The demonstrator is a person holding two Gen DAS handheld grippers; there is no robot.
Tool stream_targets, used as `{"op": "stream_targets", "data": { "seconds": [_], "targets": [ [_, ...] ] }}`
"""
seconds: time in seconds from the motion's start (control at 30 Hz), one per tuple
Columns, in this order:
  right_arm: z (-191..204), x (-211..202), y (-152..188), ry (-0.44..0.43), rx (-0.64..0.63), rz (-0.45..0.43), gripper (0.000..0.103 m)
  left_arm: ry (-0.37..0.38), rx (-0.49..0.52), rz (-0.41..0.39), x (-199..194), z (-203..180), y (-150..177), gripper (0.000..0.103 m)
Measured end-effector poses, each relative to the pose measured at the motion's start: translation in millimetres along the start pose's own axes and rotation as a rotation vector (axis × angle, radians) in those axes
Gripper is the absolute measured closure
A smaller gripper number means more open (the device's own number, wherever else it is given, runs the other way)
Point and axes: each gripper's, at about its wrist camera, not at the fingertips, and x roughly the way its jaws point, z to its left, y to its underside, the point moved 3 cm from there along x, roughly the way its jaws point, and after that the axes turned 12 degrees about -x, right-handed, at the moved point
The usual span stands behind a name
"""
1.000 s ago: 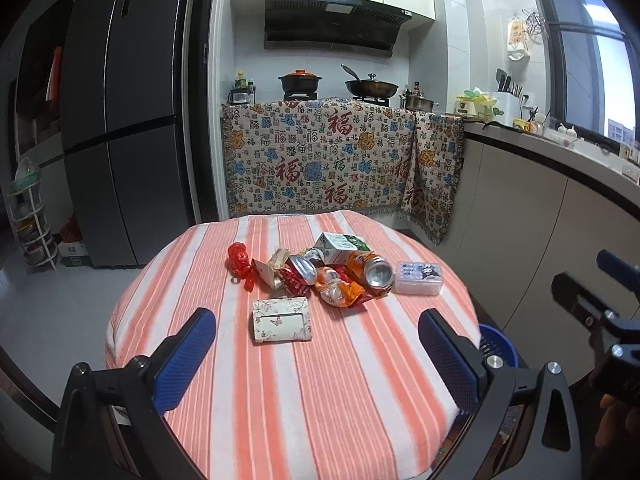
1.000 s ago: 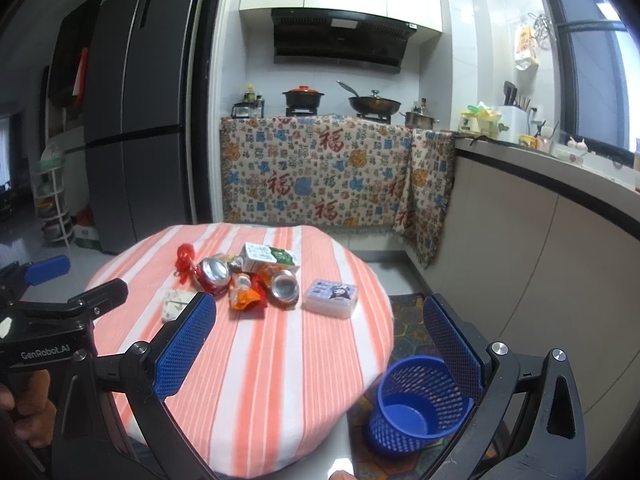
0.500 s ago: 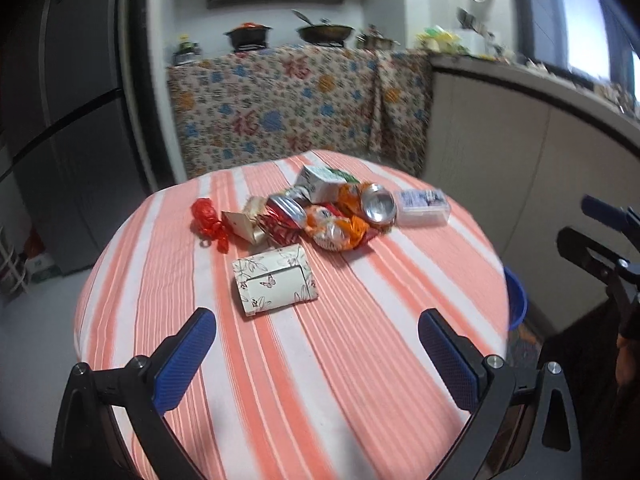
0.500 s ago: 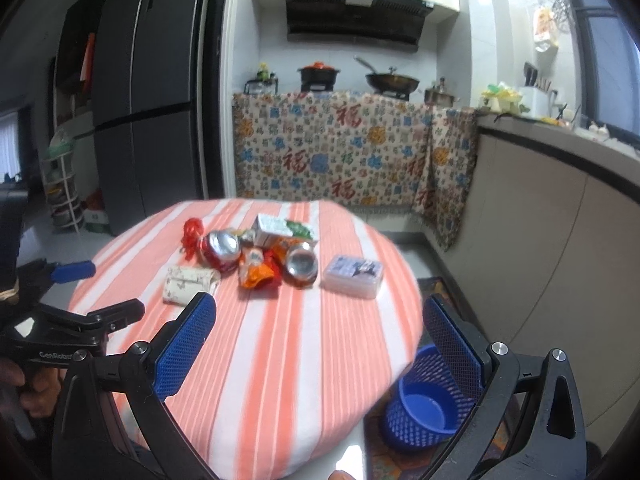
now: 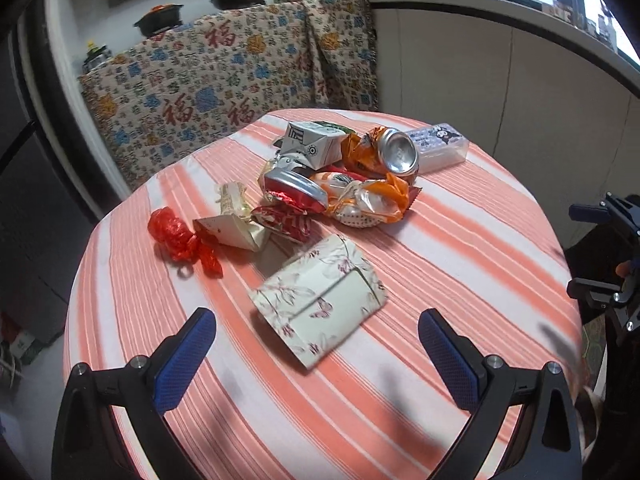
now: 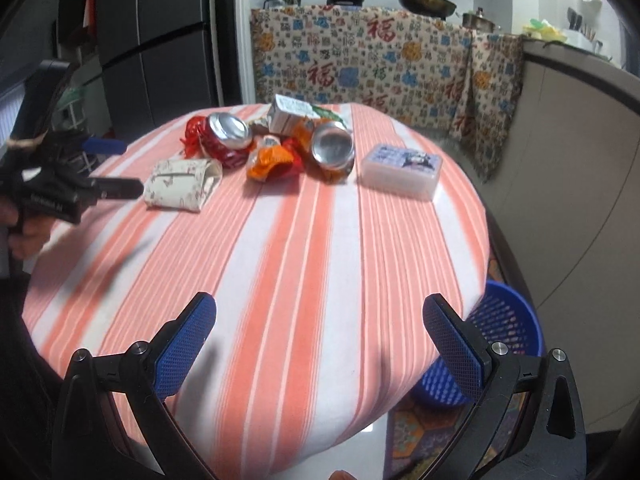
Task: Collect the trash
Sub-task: 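Grasp the white paper cup with the left tool while the right tool grasps the clear plastic box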
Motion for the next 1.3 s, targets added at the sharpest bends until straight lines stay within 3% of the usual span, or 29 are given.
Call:
{"op": "stream_targets", "data": {
  "seconds": [0.23,0.33,0.53,0.63,0.77,0.9,0.97,1.07,1.2,1.27,1.3],
  "targets": [
    [2,9,6,-0.011,0.008,0.038,0.000,0.096,0.061,0.040,38,4,-24,0.000],
    [-1,9,5,-0.019,0.018,0.044,0.000,0.185,0.036,0.142,60,4,-22,0.001],
    [-25,14,2,-0.091,0.051,0.051,0.000,0.321,0.089,0.227,40,-20,-1,0.001],
    [-56,28,-8,-0.157,0.063,0.047,0.000,0.264,0.096,0.203,35,-30,4,0.001],
    [-110,59,-36,-0.103,-0.045,0.028,0.000,0.138,0.073,0.195,53,-29,9,0.000],
    [-147,100,-67,-0.170,-0.170,0.038,0.000,0.136,0.043,0.199,70,-34,12,0.000],
    [-153,114,-83,-0.217,-0.250,0.033,0.000,0.132,0.019,0.190,69,-33,11,0.001],
    [-153,141,-103,-0.322,-0.313,0.099,0.000,0.119,-0.061,0.175,70,-33,10,0.001],
    [-134,166,-112,-0.359,-0.403,0.165,0.001,0.089,-0.206,0.148,65,-30,10,0.004],
    [-124,168,-110,-0.371,-0.405,0.192,0.014,0.083,-0.257,0.148,61,-31,11,0.004],
    [-121,165,-107,-0.368,-0.396,0.200,0.026,0.073,-0.275,0.153,59,-33,12,0.004]
  ]
}}
